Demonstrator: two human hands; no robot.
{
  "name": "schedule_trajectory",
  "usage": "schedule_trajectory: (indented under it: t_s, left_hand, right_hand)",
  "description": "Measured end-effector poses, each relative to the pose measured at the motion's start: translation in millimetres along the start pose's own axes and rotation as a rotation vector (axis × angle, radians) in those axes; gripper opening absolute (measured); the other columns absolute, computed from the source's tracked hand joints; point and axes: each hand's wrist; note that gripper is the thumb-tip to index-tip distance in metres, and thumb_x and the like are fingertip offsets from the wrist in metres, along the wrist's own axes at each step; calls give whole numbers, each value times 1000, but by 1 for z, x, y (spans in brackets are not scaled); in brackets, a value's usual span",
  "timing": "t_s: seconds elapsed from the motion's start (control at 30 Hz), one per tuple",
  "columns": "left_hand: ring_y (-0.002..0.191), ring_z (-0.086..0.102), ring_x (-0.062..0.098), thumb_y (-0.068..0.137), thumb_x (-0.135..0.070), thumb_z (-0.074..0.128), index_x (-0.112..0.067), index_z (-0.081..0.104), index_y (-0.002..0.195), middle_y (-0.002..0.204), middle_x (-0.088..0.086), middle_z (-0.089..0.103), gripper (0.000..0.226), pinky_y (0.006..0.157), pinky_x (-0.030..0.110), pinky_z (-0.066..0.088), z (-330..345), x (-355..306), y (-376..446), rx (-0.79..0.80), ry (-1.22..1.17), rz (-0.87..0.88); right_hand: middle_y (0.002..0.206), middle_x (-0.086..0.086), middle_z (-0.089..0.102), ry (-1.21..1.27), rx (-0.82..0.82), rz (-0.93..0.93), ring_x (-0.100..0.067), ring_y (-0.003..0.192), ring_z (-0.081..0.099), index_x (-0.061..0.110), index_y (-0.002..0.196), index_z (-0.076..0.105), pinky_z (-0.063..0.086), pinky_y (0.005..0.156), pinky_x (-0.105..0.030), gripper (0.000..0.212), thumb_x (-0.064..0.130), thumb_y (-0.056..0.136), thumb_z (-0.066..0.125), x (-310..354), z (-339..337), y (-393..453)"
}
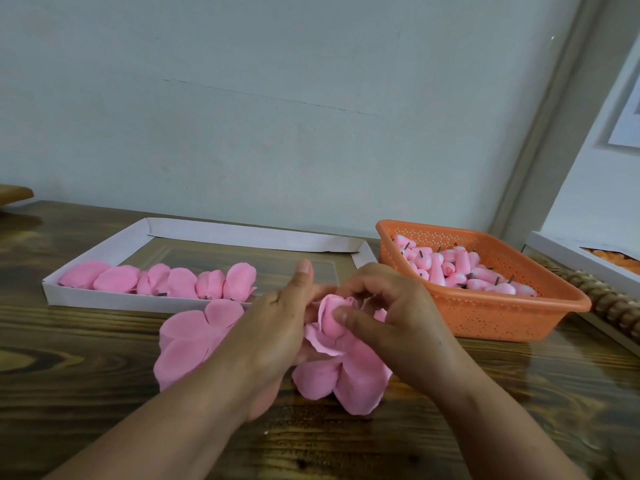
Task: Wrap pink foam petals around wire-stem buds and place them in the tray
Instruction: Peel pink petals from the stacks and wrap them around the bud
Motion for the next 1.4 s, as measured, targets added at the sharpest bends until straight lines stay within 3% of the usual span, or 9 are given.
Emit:
schedule_trajectory:
  t_s: [0.1, 0.2, 0.43, 0.67, 0.8, 0.93, 1.1, 1.23, 1.4]
  left_hand:
    - [86, 73, 19, 96, -14, 52, -5, 70, 99, 92, 11, 75, 21, 69, 31, 59, -3, -3, 1, -30, -64, -38]
    - [86, 72, 22, 87, -2, 62, -1, 70, 99, 93, 15, 74, 14, 66, 29, 60, -3, -3, 1, -30, -75, -65]
    - [85, 72, 23, 92, 0, 54, -2, 68, 103, 95, 16, 74, 18, 68, 27, 59, -3, -2, 0, 25, -66, -76]
    - [92, 71, 24, 81, -3, 68, -7, 71, 103, 96, 14, 74, 22, 69, 22, 57, -5, -1, 1, 26, 4, -51]
    - [88, 71, 22, 82, -3, 67, -7, 71, 101, 94, 12, 74, 20, 67, 21, 56, -5, -1, 1, 4, 28, -44]
    - [95, 70, 25, 87, -6, 62, -5, 69, 104, 99, 12, 73, 18, 74, 26, 58, -6, -2, 3, -19, -11, -25]
    - [95, 70, 24, 87, -5, 62, -8, 69, 107, 98, 10, 74, 21, 76, 27, 59, -6, -4, 2, 0, -38, -31]
    - [98, 69, 29, 86, -4, 63, -8, 70, 105, 101, 14, 73, 20, 90, 42, 55, -5, -4, 1, 1, 8, -42]
    - [98, 69, 31, 86, -3, 63, -7, 70, 104, 100, 14, 73, 20, 90, 43, 54, -6, -5, 1, 11, 8, -50]
  right_hand:
    - [83, 0, 59, 36, -22, 6, -3, 69, 50, 20, 78, 61, 41, 63, -14, 17, 6, 78, 71, -3, -1, 1]
    - [80, -5, 63, 131, -6, 41, -8, 66, 53, 14, 79, 63, 45, 61, -21, 11, 5, 80, 70, -4, -1, 1]
    - [58, -6, 59, 285, -19, 108, -17, 55, 53, 10, 73, 61, 45, 54, -34, 13, 3, 81, 69, -7, -2, 1]
    - [61, 7, 65, 353, -24, 120, -4, 53, 59, 22, 79, 64, 48, 51, -18, 23, -1, 81, 68, -3, 0, -1]
    - [60, 5, 66, 322, -12, 120, -7, 56, 62, 22, 79, 67, 50, 54, -19, 23, 0, 78, 70, -1, -1, -2]
    - [75, -4, 73, 426, -86, 134, -12, 67, 68, 15, 82, 71, 52, 59, -20, 33, -15, 75, 63, -5, -3, 0]
    - [62, -4, 68, 424, -55, 175, -11, 54, 61, 11, 74, 70, 49, 52, -20, 30, -17, 75, 59, -7, -2, 1]
    - [54, -3, 64, 380, -55, 179, -11, 48, 57, 7, 70, 67, 46, 50, -19, 24, -15, 74, 58, -8, -3, 1]
    - [56, 2, 61, 348, 1, 152, -9, 49, 55, 11, 86, 66, 46, 51, -19, 29, -14, 78, 53, -7, -4, 0]
Point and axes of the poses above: each hand's wrist, its own y-axis towards the middle knuckle, its own z-axis out of the palm, x = y × z
